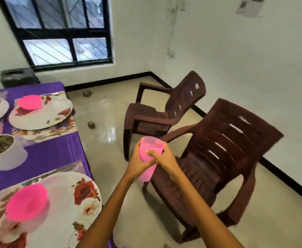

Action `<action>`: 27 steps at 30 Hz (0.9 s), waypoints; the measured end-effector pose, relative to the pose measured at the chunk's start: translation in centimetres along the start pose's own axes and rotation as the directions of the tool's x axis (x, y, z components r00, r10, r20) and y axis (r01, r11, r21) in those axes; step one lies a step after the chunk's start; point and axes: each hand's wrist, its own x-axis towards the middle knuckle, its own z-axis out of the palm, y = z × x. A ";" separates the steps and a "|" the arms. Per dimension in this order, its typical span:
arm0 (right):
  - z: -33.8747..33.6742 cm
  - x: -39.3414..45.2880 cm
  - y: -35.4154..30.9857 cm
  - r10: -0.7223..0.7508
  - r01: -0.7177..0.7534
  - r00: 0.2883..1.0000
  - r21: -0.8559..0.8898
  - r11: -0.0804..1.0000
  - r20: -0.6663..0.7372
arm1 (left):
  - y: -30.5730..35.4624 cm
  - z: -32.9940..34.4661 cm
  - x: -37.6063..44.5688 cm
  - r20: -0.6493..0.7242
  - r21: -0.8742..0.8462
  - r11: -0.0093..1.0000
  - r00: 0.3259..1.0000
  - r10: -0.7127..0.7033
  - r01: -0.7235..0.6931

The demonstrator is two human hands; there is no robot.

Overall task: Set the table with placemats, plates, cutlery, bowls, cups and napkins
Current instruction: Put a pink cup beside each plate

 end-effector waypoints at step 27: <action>22.4 18.2 -6.9 -0.265 0.360 0.415 0.111 0.926 0.870 | -2.4 -13.6 7.0 -0.986 -0.017 0.999 0.164 -0.010 -0.041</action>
